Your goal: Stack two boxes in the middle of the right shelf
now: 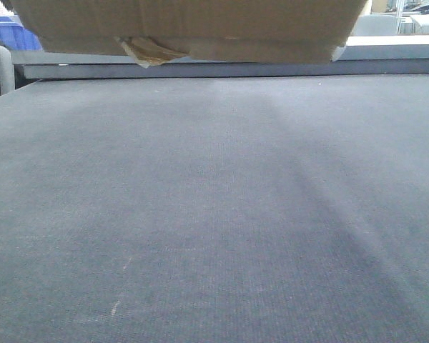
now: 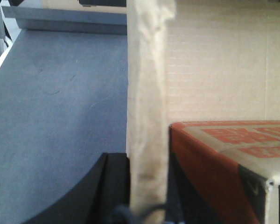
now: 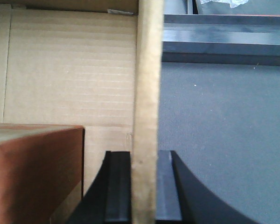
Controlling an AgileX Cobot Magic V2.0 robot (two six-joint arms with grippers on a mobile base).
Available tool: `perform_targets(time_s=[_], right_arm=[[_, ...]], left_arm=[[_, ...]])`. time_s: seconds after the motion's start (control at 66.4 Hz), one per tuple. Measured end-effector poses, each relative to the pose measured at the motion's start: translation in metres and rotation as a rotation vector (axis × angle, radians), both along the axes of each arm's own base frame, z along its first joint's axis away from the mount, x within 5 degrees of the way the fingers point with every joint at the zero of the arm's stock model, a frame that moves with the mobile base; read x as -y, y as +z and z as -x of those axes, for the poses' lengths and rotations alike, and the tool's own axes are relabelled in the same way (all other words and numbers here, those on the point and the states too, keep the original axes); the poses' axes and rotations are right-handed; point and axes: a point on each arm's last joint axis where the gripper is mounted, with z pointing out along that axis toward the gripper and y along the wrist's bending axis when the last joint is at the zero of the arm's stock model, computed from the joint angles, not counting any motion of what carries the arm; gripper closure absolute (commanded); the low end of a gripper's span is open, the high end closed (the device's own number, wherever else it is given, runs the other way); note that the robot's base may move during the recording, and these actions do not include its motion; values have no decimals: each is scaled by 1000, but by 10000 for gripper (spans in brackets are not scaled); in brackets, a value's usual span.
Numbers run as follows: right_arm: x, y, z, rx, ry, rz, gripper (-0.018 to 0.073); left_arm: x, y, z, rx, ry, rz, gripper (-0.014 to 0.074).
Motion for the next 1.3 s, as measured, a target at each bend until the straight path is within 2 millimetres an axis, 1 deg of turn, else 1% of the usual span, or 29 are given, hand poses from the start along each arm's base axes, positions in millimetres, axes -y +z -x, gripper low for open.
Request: perform_targets(time_s=[0.181, 1.296], right_arm=[[0, -2, -3, 1, 0, 1, 721], [0, -1, -3, 6, 3, -3, 721]], left_arm=[[2, -3, -5, 0, -3, -5, 708], [1, -2, -5, 10, 2, -18, 708]])
